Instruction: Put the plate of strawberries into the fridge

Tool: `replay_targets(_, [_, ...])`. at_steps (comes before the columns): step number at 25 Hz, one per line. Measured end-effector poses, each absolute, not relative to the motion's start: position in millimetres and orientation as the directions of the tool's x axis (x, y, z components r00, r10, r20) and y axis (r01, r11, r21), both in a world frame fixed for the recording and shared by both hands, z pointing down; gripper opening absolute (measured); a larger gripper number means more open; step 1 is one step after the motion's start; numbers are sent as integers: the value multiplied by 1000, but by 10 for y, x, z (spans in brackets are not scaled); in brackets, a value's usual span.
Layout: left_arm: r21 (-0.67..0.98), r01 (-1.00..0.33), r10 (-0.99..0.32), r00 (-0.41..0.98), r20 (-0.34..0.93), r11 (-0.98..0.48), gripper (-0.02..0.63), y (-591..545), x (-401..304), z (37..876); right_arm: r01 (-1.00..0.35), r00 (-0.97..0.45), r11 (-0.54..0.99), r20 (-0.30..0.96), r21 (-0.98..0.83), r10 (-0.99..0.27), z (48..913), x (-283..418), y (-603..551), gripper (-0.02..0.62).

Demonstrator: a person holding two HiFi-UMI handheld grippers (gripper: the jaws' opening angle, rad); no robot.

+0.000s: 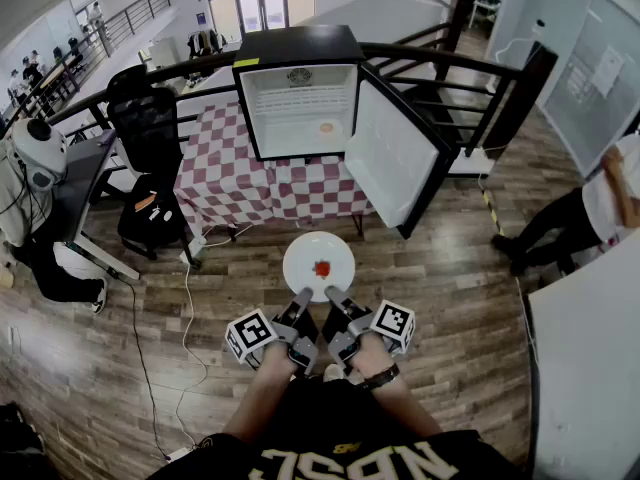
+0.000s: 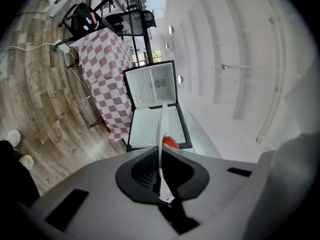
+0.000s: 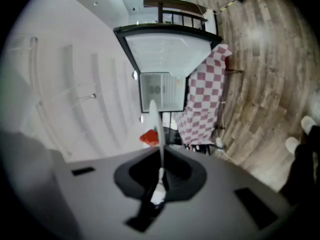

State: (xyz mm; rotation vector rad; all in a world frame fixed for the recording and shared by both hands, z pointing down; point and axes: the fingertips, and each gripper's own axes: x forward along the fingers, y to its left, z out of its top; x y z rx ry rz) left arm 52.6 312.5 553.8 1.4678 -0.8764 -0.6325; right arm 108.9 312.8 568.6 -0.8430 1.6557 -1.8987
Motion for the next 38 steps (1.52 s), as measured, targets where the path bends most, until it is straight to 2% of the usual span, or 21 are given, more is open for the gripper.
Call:
replay_targets(9, [991,-92,-833,536,133,99,34,3187,530,5702,-42,-706,-178,155,-983,-691,5800,1089,3167,34])
replay_targets(19, [988,-88,-827,541,153,126,34,3094,345,5900,-45,-714,-224,188,-974,-674,6012,904,3080,32])
replay_targets(38, [996,-54,-799,595,87,68,34,1421,-382,5746,-64,-635,-172,173,-983,-753,5866,198,1440,34])
